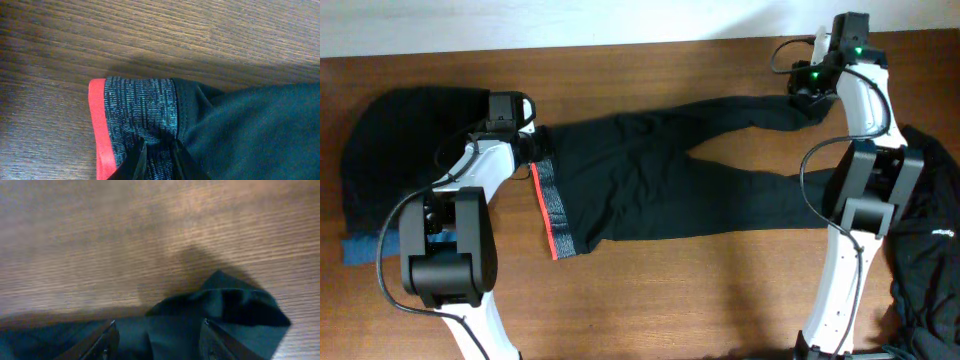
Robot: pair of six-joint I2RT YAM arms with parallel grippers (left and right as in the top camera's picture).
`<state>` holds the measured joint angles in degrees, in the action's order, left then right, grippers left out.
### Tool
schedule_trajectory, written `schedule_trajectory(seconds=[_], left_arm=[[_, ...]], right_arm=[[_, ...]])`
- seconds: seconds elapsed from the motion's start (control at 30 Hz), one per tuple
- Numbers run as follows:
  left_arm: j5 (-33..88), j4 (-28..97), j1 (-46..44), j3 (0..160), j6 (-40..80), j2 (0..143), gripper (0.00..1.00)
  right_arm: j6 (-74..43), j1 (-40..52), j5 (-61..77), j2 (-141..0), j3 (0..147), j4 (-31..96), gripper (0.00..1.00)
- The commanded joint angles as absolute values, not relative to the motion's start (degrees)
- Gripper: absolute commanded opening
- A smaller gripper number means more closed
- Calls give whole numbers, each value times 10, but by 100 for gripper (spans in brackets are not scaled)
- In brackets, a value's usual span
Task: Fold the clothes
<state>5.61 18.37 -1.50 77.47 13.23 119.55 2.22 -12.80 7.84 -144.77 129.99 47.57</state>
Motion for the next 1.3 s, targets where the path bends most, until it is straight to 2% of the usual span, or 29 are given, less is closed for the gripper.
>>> schedule_trajectory(seconds=[0.0, 0.17, 0.23, 0.33, 0.4, 0.6, 0.73, 0.93, 1.1, 1.27], left_arm=[[58, 203, -15, 760, 132, 1230, 18], [58, 203, -15, 760, 132, 1230, 18], [58, 203, -15, 760, 132, 1230, 17], [58, 203, -15, 760, 132, 1230, 17], [58, 203, -15, 760, 132, 1230, 18], [58, 203, -15, 760, 132, 1230, 17], [58, 203, -15, 760, 132, 1230, 18], [58, 203, -15, 760, 132, 1230, 18], [63, 203, -15, 760, 132, 1230, 18], [63, 203, -15, 760, 132, 1230, 18]], right_arm=[[30, -128, 68, -1478, 1288, 475, 57], [25, -128, 68, -1485, 1288, 464, 56], [25, -128, 68, -1485, 1288, 460, 44], [24, -128, 68, -1485, 1288, 460, 12], [4, -128, 68, -1485, 1288, 457, 4], [-39, -127, 78, -1482, 1331, 454, 4], [-40, -129, 125, -1462, 1418, 465, 4], [-92, -161, 122, -1446, 1546, 517, 4], [-111, -206, 116, -1448, 1540, 607, 4], [-115, -240, 95, -1449, 1464, 660, 4]])
